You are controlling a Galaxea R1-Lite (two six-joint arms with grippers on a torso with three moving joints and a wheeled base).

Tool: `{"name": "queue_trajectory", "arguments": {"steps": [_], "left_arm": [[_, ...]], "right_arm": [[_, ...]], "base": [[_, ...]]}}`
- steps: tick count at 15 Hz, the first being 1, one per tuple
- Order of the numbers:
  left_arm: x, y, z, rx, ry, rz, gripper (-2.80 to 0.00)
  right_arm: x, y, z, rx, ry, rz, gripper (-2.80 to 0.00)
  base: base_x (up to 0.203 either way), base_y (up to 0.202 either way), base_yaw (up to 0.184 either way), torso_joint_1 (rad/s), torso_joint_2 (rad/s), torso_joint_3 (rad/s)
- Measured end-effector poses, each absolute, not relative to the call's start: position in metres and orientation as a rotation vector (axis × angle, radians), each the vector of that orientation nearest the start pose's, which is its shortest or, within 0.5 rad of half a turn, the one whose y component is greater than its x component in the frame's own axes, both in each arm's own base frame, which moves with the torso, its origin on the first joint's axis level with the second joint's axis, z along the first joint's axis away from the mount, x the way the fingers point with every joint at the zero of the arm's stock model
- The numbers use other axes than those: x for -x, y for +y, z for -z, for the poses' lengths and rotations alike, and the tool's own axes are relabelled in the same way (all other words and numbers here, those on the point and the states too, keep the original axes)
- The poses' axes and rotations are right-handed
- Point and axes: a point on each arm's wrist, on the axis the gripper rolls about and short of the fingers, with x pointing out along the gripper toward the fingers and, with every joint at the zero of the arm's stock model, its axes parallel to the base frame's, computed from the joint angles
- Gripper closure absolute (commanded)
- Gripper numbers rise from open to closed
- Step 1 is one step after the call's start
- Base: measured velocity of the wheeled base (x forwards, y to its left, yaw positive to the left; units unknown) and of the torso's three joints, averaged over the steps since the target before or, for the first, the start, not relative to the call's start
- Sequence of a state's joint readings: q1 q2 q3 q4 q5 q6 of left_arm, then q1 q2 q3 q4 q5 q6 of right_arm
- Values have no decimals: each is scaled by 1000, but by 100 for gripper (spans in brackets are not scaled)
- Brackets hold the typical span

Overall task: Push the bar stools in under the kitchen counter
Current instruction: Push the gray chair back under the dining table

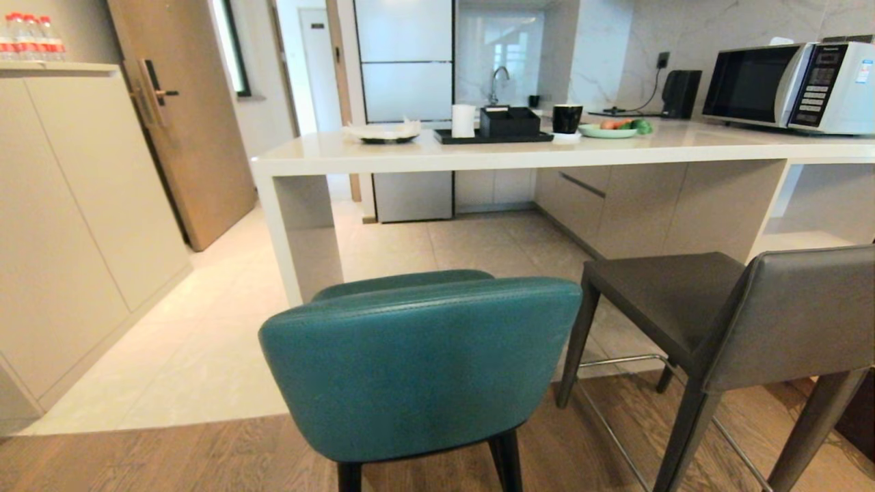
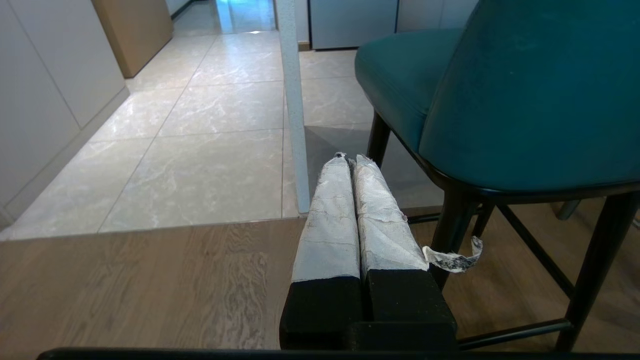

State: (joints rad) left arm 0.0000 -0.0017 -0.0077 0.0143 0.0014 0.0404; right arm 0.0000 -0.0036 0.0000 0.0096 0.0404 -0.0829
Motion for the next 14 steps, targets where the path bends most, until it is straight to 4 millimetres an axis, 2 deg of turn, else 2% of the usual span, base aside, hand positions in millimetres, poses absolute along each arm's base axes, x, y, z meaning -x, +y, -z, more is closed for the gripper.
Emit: {"name": "queue_trajectory", "arguments": {"steps": [14], "left_arm": [[23,0,-76,-5,5,-2,0]], "right_arm": [[23,1,-74,76,8,-42,0]], "base": [[0,0,0,0,0,0]]}}
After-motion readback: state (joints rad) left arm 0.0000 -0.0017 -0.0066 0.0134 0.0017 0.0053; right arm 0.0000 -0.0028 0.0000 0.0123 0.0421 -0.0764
